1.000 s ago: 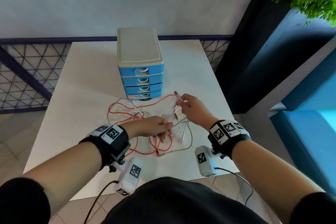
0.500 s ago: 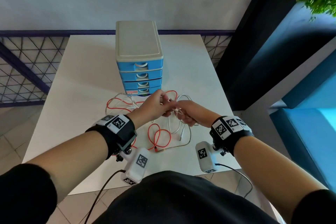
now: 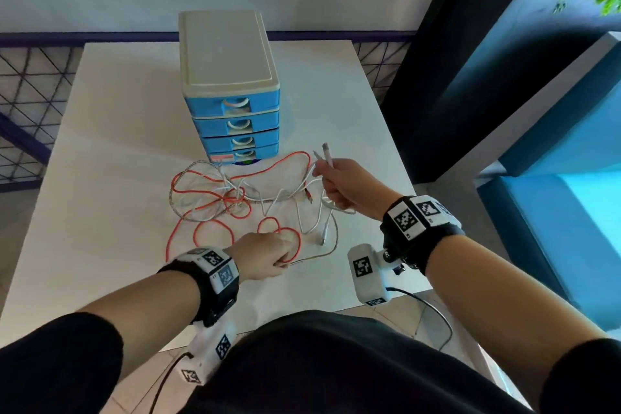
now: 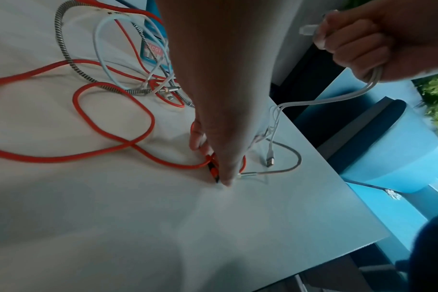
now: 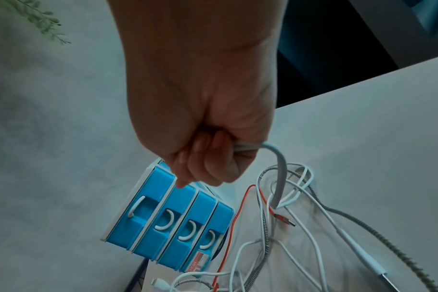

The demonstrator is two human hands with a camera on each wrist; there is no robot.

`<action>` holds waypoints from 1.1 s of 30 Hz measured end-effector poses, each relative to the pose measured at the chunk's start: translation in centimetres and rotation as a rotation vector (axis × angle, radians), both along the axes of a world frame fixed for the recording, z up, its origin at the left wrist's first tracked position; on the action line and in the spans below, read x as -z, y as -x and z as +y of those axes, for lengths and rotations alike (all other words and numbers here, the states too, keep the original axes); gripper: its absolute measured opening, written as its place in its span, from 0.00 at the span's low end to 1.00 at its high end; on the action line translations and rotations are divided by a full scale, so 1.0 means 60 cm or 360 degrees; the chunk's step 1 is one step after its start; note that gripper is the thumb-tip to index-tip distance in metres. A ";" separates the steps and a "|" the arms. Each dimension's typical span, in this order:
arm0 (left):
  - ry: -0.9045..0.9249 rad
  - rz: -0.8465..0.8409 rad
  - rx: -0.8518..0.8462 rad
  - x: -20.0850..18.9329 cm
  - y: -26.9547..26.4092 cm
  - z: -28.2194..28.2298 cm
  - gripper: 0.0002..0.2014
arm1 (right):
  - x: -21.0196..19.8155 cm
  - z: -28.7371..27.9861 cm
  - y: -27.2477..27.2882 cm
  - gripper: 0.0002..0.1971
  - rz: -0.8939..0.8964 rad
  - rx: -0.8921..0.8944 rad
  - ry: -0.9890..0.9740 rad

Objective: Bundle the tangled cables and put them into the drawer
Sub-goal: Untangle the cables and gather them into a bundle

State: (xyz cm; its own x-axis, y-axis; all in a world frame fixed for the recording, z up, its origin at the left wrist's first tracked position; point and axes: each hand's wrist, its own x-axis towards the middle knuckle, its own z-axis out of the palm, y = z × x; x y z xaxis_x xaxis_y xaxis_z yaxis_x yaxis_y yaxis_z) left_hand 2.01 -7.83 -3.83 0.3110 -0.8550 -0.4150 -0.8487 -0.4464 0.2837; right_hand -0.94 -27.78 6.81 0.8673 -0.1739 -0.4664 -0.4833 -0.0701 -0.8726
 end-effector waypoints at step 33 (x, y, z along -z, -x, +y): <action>0.0624 0.0957 -0.1390 -0.174 -0.080 -0.044 0.23 | 0.011 0.000 -0.019 0.16 -0.0106 -0.0313 0.0695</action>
